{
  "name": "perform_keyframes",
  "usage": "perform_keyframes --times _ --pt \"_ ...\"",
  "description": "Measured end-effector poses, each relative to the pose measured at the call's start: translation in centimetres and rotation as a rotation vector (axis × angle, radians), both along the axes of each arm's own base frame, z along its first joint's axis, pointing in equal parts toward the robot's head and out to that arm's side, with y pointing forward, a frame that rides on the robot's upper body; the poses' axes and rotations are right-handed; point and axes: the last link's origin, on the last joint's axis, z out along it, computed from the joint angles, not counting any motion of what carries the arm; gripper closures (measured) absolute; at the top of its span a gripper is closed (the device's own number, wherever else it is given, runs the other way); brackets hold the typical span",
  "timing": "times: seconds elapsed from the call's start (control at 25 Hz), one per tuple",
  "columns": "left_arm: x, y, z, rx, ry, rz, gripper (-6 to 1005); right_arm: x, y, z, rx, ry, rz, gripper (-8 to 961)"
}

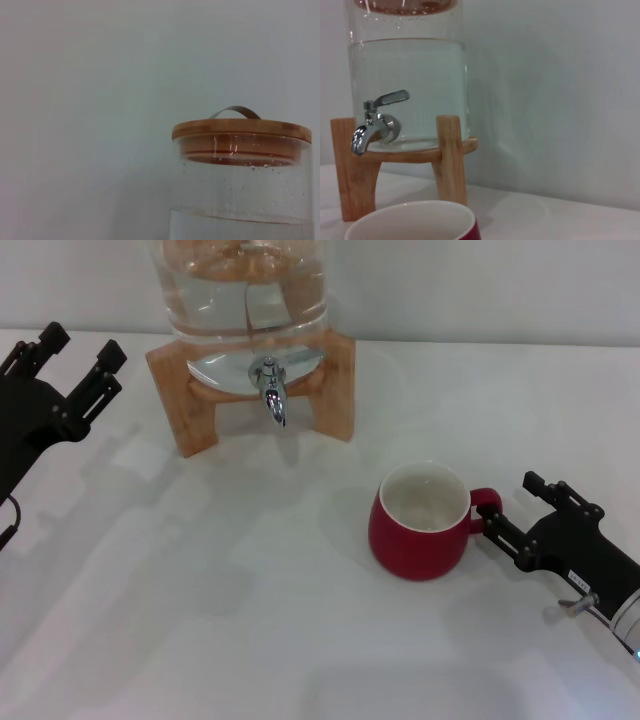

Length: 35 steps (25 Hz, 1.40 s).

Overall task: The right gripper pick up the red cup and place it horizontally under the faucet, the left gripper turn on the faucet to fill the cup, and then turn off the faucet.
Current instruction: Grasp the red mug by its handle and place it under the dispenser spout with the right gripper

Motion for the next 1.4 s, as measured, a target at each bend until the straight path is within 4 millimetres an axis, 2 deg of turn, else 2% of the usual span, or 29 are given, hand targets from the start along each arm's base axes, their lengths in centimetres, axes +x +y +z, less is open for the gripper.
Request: perform_keyframes --times 0.68,1.12,1.36,1.4 --pt "0.04 -0.02 -0.01 -0.001 0.0 -0.003 243 0.01 0.25 0.3 0.018 0.007 -0.006 261" --pt "0.04 -0.02 -0.02 -0.001 0.0 -0.003 243 -0.05 0.25 0.23 0.013 0.003 -0.001 341" --pt "0.03 -0.02 -0.01 -0.001 0.0 -0.003 243 -0.05 0.19 0.18 0.008 -0.001 0.004 551" --pt "0.03 -0.02 -0.01 -0.001 0.0 -0.003 243 -0.06 0.17 0.17 0.007 -0.001 0.005 655"
